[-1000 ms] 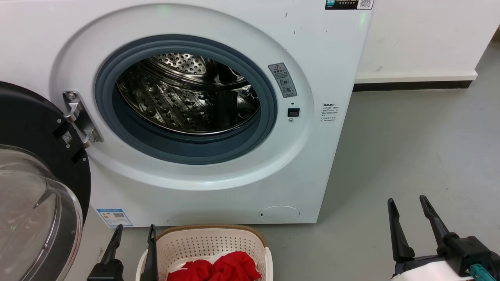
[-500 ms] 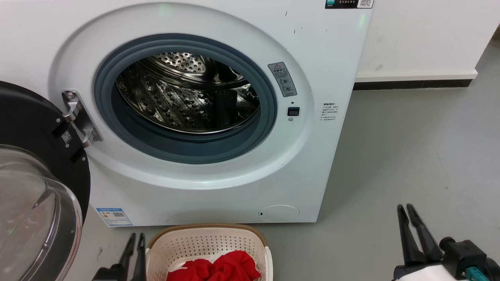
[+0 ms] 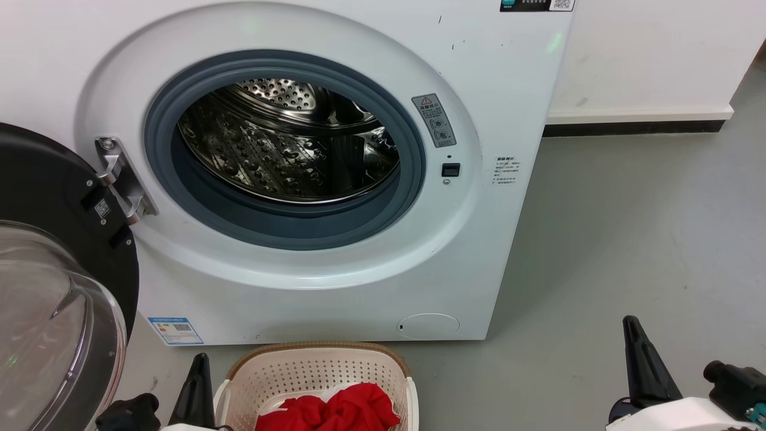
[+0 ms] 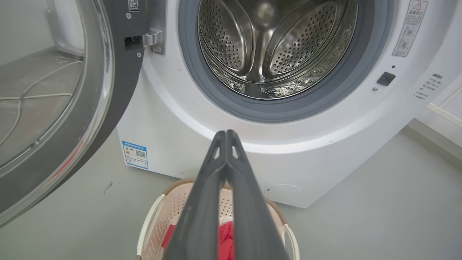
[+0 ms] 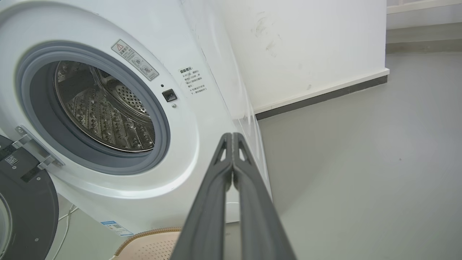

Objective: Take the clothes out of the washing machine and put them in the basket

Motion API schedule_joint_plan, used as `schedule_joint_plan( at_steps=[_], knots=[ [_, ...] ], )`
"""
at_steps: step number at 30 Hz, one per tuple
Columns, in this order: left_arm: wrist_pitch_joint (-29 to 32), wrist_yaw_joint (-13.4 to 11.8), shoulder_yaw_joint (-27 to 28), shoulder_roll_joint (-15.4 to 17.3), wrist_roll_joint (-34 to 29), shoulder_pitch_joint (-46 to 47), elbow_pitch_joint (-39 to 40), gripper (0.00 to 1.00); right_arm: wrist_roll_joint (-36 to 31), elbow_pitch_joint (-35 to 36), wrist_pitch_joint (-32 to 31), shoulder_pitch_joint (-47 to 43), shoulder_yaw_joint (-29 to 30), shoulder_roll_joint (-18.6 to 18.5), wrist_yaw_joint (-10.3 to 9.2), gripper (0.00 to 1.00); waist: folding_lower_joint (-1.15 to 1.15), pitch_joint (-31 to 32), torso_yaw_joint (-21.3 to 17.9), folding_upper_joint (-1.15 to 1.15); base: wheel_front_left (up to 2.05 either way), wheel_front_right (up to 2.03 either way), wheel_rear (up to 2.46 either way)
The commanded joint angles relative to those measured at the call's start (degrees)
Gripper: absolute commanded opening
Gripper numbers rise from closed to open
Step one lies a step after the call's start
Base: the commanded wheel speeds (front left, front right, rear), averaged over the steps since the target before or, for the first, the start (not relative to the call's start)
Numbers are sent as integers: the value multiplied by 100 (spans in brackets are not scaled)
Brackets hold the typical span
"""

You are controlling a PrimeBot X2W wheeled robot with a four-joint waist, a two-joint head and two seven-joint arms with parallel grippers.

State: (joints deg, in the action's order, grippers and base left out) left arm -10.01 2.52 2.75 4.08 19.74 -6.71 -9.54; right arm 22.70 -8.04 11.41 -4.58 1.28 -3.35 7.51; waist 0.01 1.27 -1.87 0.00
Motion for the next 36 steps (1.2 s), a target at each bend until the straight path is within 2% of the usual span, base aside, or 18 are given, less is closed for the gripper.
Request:
schedule_joint_plan(
  at_steps=[1, 17, 36],
  knots=[
    [35, 27, 38, 8, 227, 159, 55, 0, 236, 44, -36, 203, 2, -50, 0, 0, 0, -1, 2, 0, 0, 0, 0],
    [390, 135, 107, -18, 1800, 420, -45, 0, 1813, -90, -354, 405, 30, -100, 0, 0, -1, -23, 30, 0, 0, 0, 0],
    [750, 243, 189, -46, 3340, 686, -157, 0, 3339, -224, -696, 605, 87, -123, -1, 0, -1, -48, 63, 0, 0, 0, 0]
  ],
)
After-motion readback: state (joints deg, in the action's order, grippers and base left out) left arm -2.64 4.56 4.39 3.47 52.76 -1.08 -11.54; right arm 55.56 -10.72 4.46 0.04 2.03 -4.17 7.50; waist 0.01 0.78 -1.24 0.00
